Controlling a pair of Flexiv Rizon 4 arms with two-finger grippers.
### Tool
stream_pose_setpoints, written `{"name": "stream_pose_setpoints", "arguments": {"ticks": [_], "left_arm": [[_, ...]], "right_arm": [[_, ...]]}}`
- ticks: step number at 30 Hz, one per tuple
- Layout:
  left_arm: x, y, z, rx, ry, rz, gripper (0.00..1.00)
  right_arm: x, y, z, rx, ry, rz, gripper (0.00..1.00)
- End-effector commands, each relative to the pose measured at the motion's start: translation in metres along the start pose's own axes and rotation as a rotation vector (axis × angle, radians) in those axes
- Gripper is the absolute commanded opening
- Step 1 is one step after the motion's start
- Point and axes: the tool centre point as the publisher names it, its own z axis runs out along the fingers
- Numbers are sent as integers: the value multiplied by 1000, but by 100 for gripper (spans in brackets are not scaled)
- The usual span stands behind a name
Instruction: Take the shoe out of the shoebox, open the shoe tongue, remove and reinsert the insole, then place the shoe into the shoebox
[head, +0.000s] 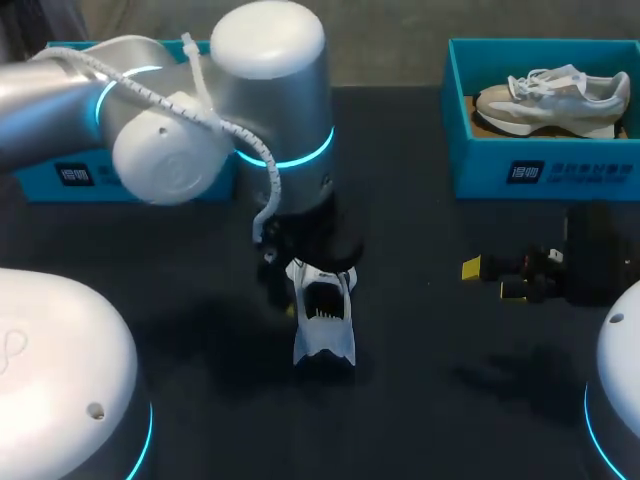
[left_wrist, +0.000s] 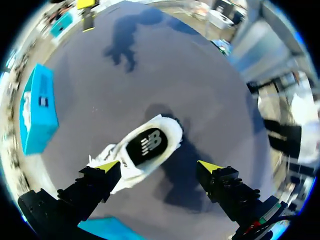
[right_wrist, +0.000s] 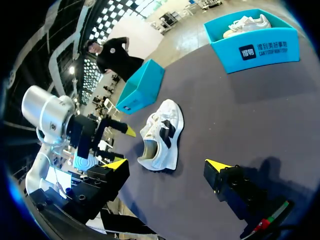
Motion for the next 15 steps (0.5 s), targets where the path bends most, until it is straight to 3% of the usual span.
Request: {"name": "stream_pose_setpoints", "arguments": {"ticks": [1,10,15], "left_arm": [[23,2,-5,-2,-71,-504,100],[39,-16,1,-17,-88,-714,100],[37,-23,11,-13,-77,-699,100]], "right_arm": [[1,-2,-3,-2,0,0,100],[1,-2,-3,-2,0,0,100],[1,-2,-3,-2,0,0,100]]}}
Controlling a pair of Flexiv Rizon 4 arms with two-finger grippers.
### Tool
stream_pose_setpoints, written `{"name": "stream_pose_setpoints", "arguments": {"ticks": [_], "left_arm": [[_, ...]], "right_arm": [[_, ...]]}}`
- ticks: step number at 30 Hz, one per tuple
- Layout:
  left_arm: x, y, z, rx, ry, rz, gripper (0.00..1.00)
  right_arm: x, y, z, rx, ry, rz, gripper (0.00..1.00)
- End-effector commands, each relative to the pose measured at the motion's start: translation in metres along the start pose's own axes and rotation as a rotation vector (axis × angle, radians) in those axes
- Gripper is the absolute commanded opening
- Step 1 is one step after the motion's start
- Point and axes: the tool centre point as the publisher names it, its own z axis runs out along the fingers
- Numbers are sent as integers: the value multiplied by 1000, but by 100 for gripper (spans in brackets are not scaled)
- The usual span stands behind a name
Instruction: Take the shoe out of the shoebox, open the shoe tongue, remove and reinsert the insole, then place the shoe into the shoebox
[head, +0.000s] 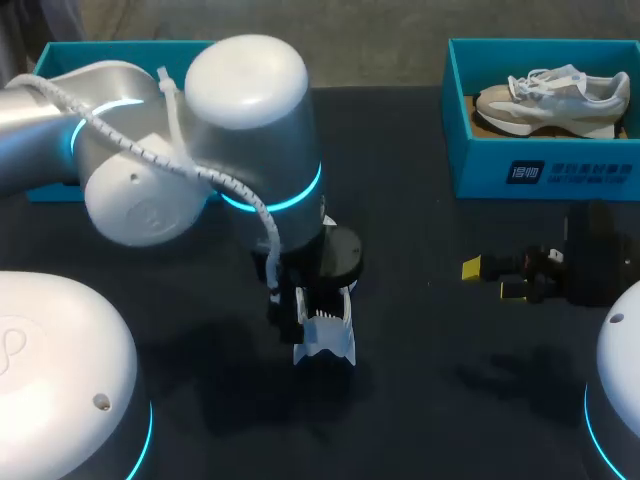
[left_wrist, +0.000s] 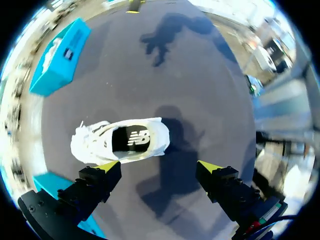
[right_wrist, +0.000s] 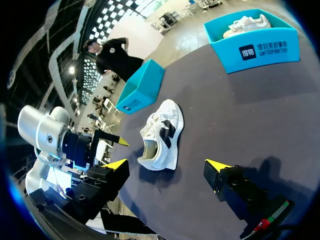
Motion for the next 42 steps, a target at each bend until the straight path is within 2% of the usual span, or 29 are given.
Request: {"name": "stream_pose_setpoints", "arguments": {"ticks": [1,11,24,30,42], "left_arm": [[2,-8,14,-10,-15,-216,100],[-1,-28,40,-36,43,-136,100],[1,-38,76,-67,58,-116,100],[5,-33,86,-75,72,-123,100],[8,-24,93,-81,92,-135,100]], "right_arm": [[1,-2,-3,-2,0,0,100],[1,-2,-3,-2,0,0,100],[1,-2,-3,-2,0,0,100],[1,-2,-3,-2,0,0,100],[1,-2,-3,-2,0,0,100]]}}
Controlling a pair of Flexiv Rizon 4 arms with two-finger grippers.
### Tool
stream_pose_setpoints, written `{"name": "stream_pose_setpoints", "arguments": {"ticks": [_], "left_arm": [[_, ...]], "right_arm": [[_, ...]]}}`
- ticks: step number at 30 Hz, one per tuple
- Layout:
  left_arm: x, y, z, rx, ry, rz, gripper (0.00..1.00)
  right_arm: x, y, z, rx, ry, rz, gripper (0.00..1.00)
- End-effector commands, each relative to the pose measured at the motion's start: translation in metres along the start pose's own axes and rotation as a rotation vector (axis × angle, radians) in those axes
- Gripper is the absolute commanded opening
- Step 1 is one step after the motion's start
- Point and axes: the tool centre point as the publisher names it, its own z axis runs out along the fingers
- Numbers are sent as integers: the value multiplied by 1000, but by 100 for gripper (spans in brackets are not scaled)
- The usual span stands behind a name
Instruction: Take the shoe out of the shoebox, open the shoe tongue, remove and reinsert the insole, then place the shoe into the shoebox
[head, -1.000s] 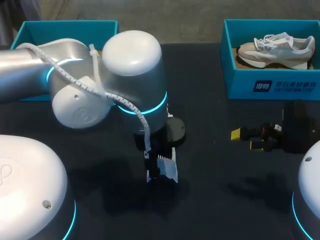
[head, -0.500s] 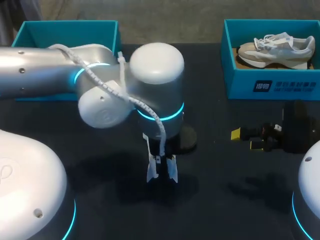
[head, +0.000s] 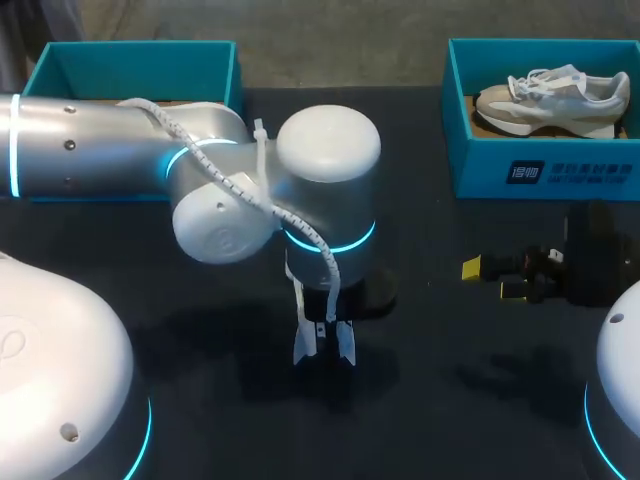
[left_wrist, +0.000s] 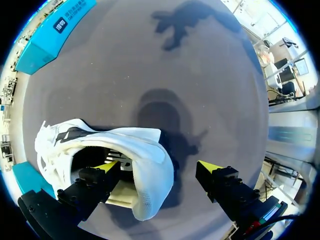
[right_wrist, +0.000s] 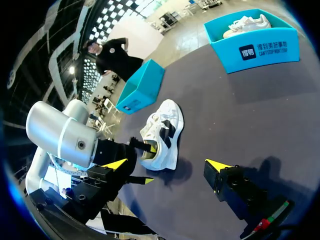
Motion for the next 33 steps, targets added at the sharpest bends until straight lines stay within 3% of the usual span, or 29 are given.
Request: {"name": "stream_pose_setpoints", "arguments": {"ticks": [1,2,3,4,6,10,14,23,32,33], "left_arm": [[-1,3,3,4,7,1,97],[-1,3,4,3,9,1,76],[-1,3,5,4,12,1,68],[0,4,6,5,15,0,49],[1,5,7,4,19,0,36],[3,8,8,6,25,0,25],[4,9,9,7,32,-1,0],[10,14,3,26,69,13,0],[12,13,-40,-36,153,84,0],[12,13,-47,-10,144,102,0]], "right_arm": [[1,-2,-3,-2,0,0,100],[1,-2,-3,-2,0,0,100],[1,-2,-3,-2,0,0,100],[1,-2,-3,-2,0,0,100],[1,-2,-3,-2,0,0,100],[1,-2,-3,-2,0,0,100],[1,-2,-3,-2,0,0,100],[1,-2,-3,-2,0,0,100],[1,-2,-3,-2,0,0,100],[1,-2,-3,-2,0,0,100]]}}
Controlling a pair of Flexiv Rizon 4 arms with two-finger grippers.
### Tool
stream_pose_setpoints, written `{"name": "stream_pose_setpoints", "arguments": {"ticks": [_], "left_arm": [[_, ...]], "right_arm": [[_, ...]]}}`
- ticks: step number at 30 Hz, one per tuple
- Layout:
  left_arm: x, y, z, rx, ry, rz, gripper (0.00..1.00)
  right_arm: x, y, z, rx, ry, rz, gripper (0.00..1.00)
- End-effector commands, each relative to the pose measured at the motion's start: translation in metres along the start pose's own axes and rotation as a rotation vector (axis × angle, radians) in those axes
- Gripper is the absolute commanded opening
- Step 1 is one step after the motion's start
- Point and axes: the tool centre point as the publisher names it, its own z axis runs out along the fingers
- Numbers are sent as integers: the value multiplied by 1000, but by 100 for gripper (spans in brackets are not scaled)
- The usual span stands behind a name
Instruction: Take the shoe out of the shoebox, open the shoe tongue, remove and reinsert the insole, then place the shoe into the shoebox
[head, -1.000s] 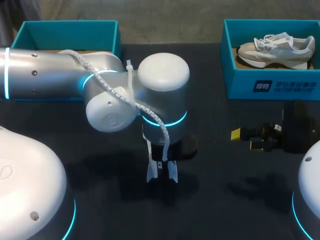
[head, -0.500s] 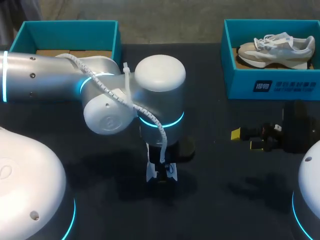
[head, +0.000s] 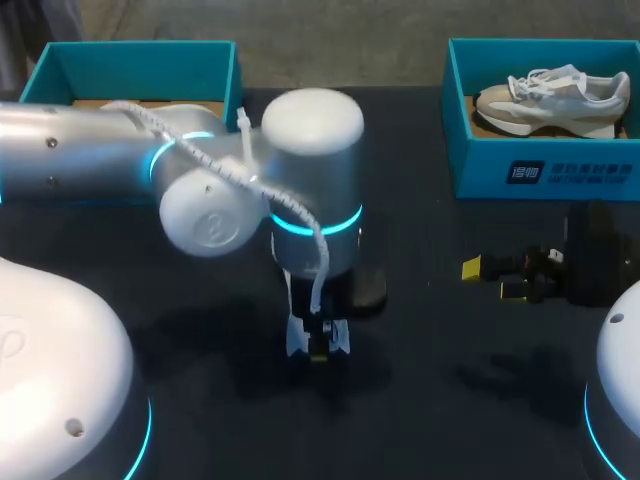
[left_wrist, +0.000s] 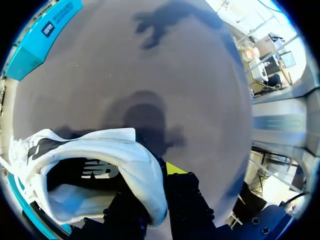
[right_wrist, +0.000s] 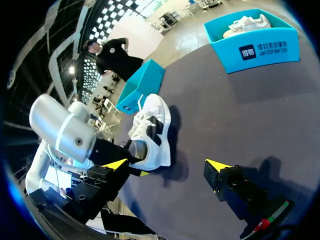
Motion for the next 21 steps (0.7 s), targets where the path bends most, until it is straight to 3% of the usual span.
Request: {"name": "stream_pose_setpoints", "arguments": {"ticks": [1,7,13,21], "left_arm": [[0,0,-37,-23,21,22,0],[9,0,-77,-55,21,72,0],[17,7,-114,-28,4,144,0],[21,11,-152,-49,-39,151,0]], "right_arm": [[1,-2,-4,-2,0,0,100],[1,-2,-4,-2,0,0,100],[1,-2,-4,-2,0,0,100],[1,-2,-4,-2,0,0,100]]}}
